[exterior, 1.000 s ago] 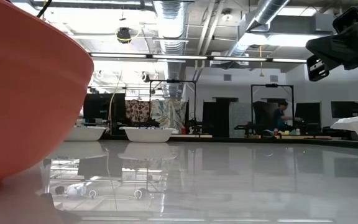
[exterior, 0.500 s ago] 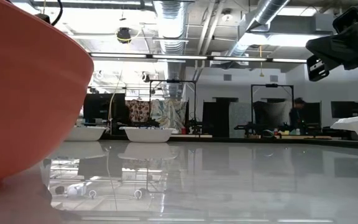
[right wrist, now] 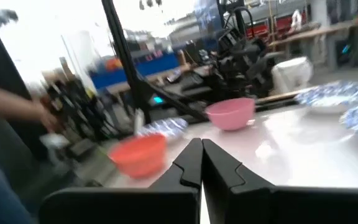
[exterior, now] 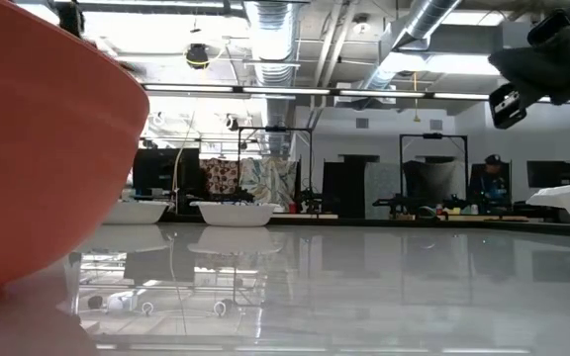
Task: Nest bowls inside each other by size order
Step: Stack the white bowl onto the other white bowl
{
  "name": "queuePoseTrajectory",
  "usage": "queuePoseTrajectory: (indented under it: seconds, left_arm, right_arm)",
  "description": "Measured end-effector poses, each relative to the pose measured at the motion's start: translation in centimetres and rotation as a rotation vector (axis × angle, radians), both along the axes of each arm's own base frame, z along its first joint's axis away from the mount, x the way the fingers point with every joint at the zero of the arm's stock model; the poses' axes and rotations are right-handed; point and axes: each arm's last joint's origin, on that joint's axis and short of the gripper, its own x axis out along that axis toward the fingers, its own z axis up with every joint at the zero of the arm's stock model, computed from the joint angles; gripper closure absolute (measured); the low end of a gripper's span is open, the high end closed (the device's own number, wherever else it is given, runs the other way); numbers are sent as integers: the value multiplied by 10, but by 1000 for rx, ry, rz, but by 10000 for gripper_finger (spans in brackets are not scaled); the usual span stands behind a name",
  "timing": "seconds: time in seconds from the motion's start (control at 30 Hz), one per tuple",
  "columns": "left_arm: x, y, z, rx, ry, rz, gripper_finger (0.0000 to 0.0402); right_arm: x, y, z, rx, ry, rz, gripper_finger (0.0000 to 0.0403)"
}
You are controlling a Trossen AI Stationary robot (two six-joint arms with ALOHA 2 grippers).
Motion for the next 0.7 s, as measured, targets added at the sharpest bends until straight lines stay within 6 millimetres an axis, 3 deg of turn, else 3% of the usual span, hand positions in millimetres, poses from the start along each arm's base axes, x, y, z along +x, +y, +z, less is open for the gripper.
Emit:
queuePoseTrajectory:
  seconds: [0.17, 0.37, 0.5, 0.7]
  left_arm:
    - [-12, -3, 39, 127, -148, 24, 246]
    - [-31, -7, 95, 271, -231, 92, 246]
    - [-43, -10, 136, 373, -245, 134, 246]
    - [-47, -11, 190, 447, -93, 139, 246]
  right_arm:
    - [-1, 1, 7, 326, -10, 61, 376]
    - [-4, -4, 19, 587, -142, -19, 376]
    - [-6, -7, 24, 664, -221, -94, 376]
    - [-9, -12, 29, 680, -321, -204, 376]
